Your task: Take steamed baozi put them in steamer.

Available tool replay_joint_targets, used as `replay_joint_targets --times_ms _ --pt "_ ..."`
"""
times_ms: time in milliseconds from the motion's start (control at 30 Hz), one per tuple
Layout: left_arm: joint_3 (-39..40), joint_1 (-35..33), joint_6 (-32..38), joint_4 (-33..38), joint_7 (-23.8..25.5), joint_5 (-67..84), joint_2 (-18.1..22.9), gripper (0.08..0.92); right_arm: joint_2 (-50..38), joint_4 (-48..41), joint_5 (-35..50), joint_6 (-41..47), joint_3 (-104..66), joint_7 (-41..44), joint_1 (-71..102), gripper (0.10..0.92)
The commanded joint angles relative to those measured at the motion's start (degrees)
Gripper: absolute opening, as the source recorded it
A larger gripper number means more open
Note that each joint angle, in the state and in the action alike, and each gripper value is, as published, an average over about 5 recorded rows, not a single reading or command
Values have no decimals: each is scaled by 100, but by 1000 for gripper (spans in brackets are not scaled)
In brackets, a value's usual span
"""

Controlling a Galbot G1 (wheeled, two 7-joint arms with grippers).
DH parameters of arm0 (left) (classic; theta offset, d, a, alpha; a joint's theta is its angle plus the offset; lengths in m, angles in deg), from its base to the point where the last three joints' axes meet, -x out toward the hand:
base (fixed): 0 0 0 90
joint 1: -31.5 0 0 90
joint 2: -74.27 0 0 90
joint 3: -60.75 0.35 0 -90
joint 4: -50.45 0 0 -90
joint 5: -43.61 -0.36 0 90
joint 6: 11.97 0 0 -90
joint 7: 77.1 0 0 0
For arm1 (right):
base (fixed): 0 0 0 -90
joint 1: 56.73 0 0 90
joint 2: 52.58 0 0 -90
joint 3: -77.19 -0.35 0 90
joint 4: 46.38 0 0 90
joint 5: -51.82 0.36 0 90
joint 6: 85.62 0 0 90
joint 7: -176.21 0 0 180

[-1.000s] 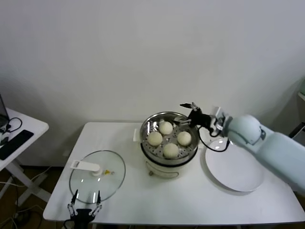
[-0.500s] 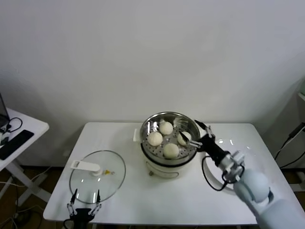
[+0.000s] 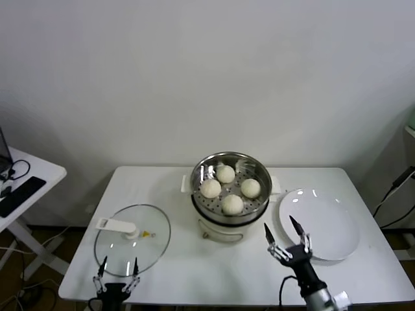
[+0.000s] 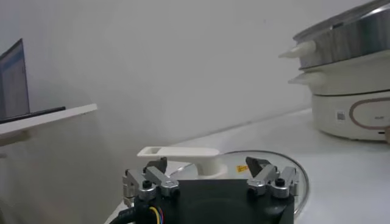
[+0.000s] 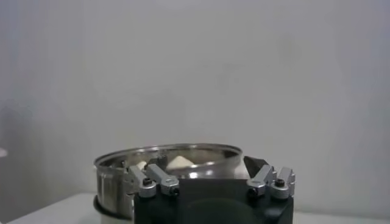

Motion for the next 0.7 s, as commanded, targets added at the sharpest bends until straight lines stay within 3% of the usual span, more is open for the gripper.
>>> replay_joint_targets --times_ms 33,700 --pt "29 -56 0 57 5 -15 11 823 870 -232 -263 -991 -385 10 865 823" --pt "39 -77 -43 110 -6 -24 77 823 847 -291 -264 -948 -360 -7 726 823"
